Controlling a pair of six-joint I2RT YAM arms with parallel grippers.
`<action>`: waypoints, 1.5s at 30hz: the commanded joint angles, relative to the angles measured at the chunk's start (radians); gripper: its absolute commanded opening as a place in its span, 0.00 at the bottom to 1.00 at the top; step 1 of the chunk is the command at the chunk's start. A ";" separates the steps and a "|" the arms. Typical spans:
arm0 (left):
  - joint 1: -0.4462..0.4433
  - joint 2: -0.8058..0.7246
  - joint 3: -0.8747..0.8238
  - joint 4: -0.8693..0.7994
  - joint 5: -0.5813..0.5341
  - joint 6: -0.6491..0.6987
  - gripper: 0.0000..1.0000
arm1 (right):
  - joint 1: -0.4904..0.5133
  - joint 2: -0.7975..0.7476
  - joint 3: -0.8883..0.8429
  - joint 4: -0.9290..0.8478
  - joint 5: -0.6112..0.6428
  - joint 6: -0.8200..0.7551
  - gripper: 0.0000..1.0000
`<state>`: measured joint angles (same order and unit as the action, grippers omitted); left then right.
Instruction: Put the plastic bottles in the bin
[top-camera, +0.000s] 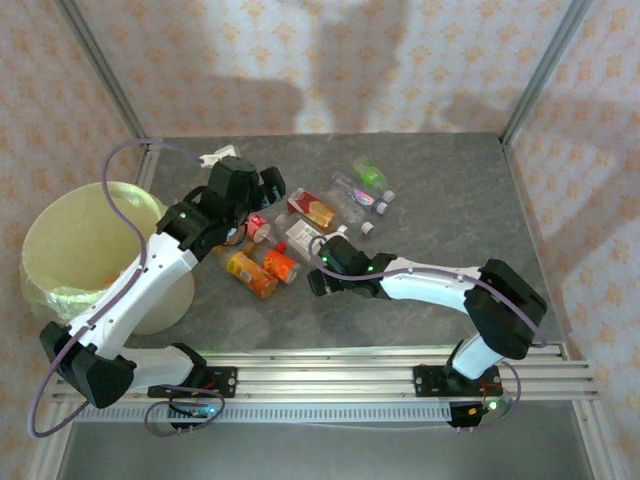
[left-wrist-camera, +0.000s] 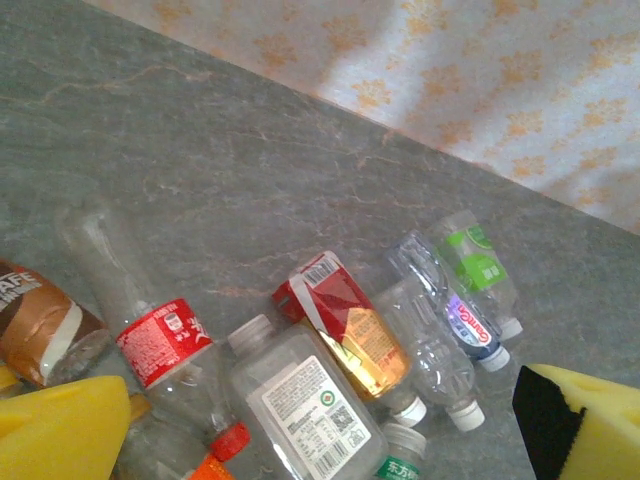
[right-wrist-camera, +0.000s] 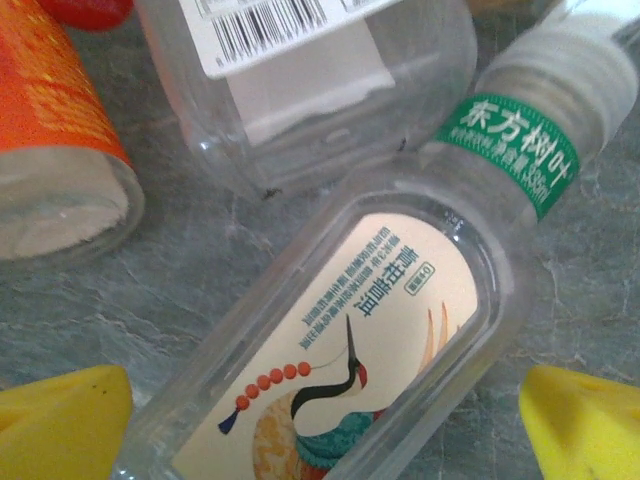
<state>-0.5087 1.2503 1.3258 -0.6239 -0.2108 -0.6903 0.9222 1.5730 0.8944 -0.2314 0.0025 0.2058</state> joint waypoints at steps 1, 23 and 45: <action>-0.001 -0.037 0.000 -0.031 -0.075 -0.026 1.00 | 0.007 -0.005 0.010 -0.078 0.062 0.026 0.99; -0.001 0.025 0.012 -0.042 -0.056 -0.041 1.00 | 0.007 -0.020 -0.048 -0.123 0.109 0.095 0.87; -0.001 0.060 -0.019 0.164 0.193 0.072 1.00 | -0.005 -0.301 -0.209 0.054 0.202 0.032 0.44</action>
<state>-0.5087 1.3270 1.3304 -0.5560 -0.1165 -0.6682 0.9195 1.3460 0.7063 -0.2768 0.1448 0.2867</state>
